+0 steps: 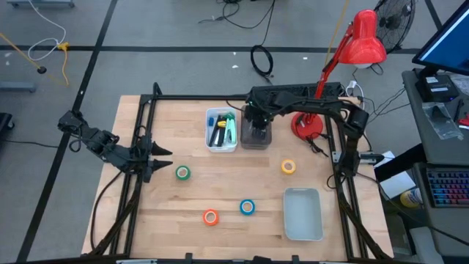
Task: Pick and place Stapler, Stapler remover, tape
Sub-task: Put the blue staple remover into the black bin
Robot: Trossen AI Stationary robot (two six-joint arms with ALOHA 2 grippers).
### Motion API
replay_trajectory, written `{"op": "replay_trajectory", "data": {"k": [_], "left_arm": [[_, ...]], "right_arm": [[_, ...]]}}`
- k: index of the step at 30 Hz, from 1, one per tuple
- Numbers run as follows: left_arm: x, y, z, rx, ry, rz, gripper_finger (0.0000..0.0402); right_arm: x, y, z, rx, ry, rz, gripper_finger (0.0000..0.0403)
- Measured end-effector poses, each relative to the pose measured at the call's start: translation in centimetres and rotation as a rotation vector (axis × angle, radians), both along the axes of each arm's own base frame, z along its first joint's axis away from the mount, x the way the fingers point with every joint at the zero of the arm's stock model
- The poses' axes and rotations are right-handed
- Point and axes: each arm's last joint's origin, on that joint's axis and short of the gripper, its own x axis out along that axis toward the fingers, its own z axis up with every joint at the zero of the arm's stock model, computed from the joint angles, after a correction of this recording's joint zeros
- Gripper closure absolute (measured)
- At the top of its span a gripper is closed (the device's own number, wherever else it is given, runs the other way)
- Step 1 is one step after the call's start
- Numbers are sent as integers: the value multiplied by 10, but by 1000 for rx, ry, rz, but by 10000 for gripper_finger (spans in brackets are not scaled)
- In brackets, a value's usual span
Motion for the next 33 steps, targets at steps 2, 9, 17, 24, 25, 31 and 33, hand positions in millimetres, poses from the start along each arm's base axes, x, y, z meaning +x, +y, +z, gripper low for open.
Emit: {"op": "replay_trajectory", "data": {"k": [2,9,17,24,25,31,33], "left_arm": [[0,0,0,-2,-1,1,204],[0,0,0,-4,-3,9,204],[0,1,0,5,-10,28,204],[0,1,0,2,-10,30,204],[0,1,0,2,-10,29,204],[0,1,0,8,-9,26,204],[0,1,0,9,-9,26,204]], "right_arm": [[1,1,1,32,-20,30,403],[0,4,0,25,-12,111,403],[3,5,-19,86,36,150,403],[7,6,-23,86,31,158,403],[7,6,-22,86,31,157,403],[7,7,-23,87,35,158,403],[7,8,-23,85,36,164,403]]}}
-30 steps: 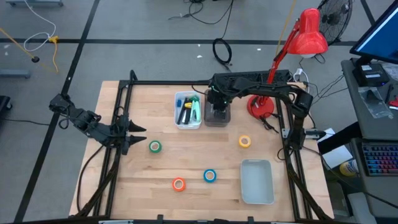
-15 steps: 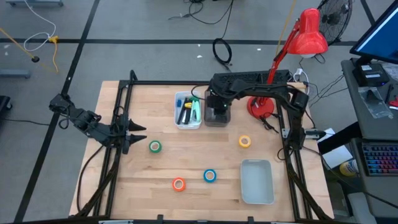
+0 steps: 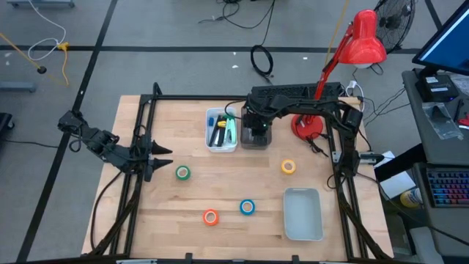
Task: Pick and place Stapler, Stapler remover, tape
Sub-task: Put the blue staple remover into the black bin
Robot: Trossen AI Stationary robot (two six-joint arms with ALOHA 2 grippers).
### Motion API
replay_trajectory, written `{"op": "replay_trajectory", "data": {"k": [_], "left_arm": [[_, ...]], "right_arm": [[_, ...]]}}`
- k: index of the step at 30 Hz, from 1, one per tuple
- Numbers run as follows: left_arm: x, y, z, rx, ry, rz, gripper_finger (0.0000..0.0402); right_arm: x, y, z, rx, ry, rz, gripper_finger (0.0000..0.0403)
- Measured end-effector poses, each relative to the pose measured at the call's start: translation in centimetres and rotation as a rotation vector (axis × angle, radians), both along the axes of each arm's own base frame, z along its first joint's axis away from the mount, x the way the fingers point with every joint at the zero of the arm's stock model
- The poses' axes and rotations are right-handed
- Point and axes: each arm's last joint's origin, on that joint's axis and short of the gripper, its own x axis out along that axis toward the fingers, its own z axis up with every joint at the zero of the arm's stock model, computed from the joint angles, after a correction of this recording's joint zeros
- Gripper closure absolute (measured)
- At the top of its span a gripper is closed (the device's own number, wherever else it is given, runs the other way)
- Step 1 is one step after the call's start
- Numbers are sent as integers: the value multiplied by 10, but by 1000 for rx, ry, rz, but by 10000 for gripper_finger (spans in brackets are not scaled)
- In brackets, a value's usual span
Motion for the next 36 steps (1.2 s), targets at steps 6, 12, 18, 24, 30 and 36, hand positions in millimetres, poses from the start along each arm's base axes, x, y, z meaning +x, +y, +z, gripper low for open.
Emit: {"op": "replay_trajectory", "data": {"k": [6,12,18,24,30,36], "left_arm": [[0,0,0,1,1,0,204],[0,0,0,2,2,0,204],[0,0,0,2,2,-1,204],[0,0,0,3,3,-1,204],[0,0,0,2,3,-1,204],[0,0,0,2,3,-1,204]], "right_arm": [[2,5,0,-6,-1,28,381],[2,5,0,-28,7,29,335],[2,4,0,-80,29,12,292],[7,15,-1,-132,50,57,271],[10,24,-1,-260,117,37,276],[12,32,-1,-225,93,84,277]]}}
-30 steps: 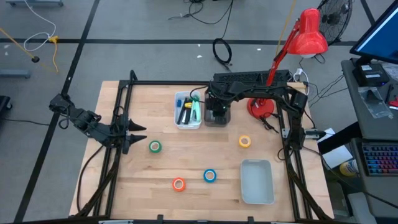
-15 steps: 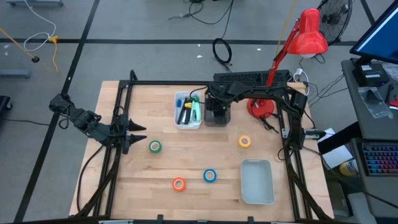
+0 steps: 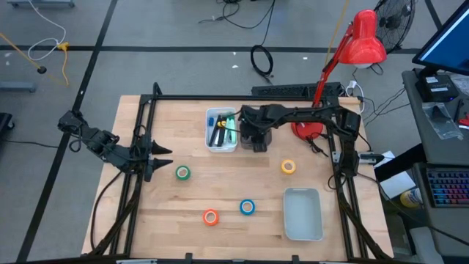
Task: Pick and place Stapler, Stapler remover, tape
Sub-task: Put the blue staple remover into the black bin
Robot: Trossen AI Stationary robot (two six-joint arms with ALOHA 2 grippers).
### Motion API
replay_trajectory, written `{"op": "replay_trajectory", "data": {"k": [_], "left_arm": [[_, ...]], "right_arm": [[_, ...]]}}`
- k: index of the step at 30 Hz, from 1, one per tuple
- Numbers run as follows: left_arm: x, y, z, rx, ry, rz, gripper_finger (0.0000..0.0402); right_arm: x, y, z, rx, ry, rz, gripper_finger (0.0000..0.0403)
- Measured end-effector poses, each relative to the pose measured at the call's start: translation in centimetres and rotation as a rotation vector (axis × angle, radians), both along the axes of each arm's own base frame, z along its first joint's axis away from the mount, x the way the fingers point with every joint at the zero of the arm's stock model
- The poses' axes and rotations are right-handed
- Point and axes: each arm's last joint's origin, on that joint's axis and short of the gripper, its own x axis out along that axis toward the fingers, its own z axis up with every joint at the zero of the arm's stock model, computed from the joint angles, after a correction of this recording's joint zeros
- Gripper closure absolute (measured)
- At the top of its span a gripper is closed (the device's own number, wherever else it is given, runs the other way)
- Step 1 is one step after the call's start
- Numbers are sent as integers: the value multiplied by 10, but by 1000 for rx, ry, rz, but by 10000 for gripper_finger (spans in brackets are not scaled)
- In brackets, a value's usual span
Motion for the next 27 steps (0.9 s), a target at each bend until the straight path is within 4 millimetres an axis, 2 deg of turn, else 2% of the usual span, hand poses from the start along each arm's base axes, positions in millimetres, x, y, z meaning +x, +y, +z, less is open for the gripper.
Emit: {"op": "replay_trajectory", "data": {"k": [10,18,22,27], "left_arm": [[0,0,0,5,1,-2,204],[0,0,0,2,0,-1,204],[0,0,0,1,-1,0,204],[0,0,0,0,-1,0,204]], "right_arm": [[-7,-19,1,59,-32,-88,277],[-12,-54,5,97,-166,-366,277],[-15,-60,0,231,-187,-387,277],[-18,-62,-1,253,-171,-407,277]]}}
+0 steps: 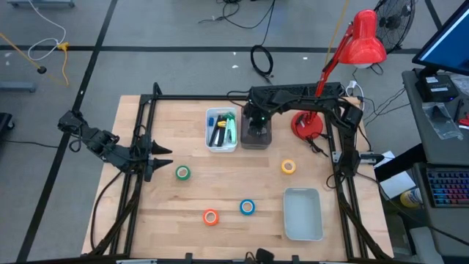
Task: Pick and place Stapler, Stapler remover, tape
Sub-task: Put the blue staple remover into the black bin
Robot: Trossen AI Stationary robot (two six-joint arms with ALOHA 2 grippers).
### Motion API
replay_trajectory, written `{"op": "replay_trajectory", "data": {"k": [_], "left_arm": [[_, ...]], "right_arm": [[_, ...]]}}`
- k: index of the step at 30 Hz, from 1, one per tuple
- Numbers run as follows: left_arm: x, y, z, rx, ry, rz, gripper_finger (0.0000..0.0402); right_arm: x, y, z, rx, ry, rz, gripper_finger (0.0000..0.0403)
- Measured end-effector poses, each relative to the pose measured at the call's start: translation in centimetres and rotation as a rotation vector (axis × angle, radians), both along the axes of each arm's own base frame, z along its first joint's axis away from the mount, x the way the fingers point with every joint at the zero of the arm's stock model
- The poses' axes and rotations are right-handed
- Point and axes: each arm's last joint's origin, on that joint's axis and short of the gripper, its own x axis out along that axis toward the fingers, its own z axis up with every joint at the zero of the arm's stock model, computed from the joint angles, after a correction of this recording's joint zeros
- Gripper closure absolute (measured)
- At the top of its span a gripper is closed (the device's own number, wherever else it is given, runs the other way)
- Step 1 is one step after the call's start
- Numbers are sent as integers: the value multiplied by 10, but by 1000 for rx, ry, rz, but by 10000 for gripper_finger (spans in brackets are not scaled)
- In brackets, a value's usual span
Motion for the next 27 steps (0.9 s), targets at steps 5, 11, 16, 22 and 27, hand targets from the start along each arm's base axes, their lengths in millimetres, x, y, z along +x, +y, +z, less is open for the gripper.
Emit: {"op": "replay_trajectory", "data": {"k": [5,11,16,22,27], "left_arm": [[0,0,0,-2,-1,0,204],[0,0,0,-1,0,0,204],[0,0,0,0,-1,2,204],[0,0,0,5,-1,4,204],[0,0,0,5,-1,5,204]], "right_arm": [[-8,-2,-2,30,58,-10,277],[-16,0,-2,-9,157,-12,277],[-17,0,3,-13,148,-18,277],[-21,3,7,-28,182,-28,277],[-22,-1,9,76,111,-38,278]]}}
